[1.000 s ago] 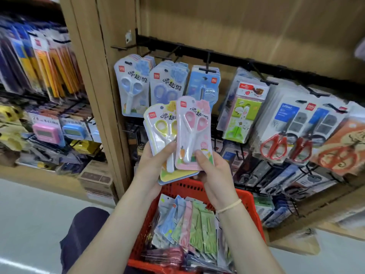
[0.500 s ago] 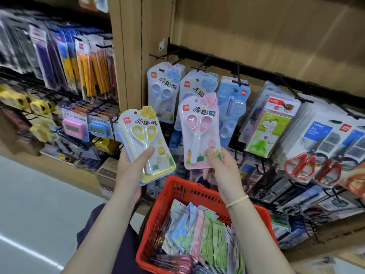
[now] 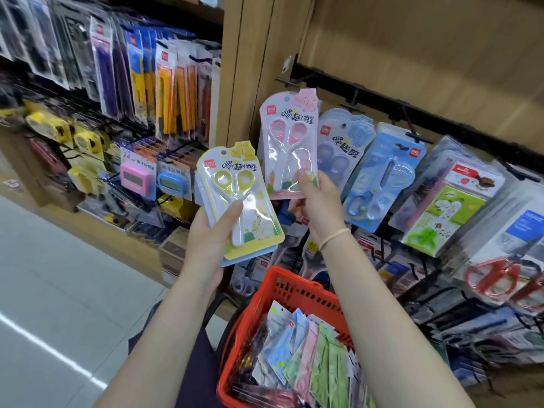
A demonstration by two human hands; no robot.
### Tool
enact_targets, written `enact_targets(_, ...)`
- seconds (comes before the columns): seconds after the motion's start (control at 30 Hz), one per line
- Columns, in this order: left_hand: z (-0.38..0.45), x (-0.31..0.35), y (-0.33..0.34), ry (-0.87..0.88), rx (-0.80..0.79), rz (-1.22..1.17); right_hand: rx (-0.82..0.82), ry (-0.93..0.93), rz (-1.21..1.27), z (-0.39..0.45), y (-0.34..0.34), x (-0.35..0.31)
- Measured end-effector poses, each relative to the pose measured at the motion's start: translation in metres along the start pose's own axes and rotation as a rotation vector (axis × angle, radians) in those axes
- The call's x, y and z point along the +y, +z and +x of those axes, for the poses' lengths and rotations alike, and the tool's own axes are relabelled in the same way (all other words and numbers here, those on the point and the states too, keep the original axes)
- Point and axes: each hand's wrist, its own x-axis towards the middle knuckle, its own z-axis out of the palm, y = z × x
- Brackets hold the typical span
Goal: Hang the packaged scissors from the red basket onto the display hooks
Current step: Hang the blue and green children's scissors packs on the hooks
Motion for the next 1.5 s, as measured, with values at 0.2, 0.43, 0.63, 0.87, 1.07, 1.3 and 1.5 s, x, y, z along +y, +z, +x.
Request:
enact_targets(0.2, 0.016, -0.004, -0.010, -0.057, 0.025, -0.037, 0.039, -0.007, 0.008, 0.003, 0.009, 0.005)
enact_targets(0.43, 0.020, -0.008, -0.014, -0.042, -0.014, -0.070, 0.073, -0.028, 0.014, 0.000, 0.015, 0.010)
enact_targets(0.63, 0.020, -0.006, -0.012, -0.007, -0.095, -0.046, 0.026, 0.099, 0.022, 0.014, 0.021, 0.023)
enact_targets(0.87, 0.019, -0.006, -0.015, 0.025, -0.138, 0.038, -0.001, 0.245, -0.050, -0.017, -0.009, 0.039)
enact_targets(1.07, 0.016, -0.008, -0.001, 0.040, -0.201, 0.088, -0.365, 0.127, -0.174, -0.052, -0.018, 0.024)
enact_targets(1.3, 0.015, -0.008, -0.001, 0.053, -0.195, 0.184, -0.377, 0.132, -0.032, -0.050, -0.025, 0.031)
enact_targets(1.5, 0.015, -0.011, -0.018, 0.109, 0.001, 0.192, -0.236, 0.027, -0.040, -0.034, -0.026, 0.024)
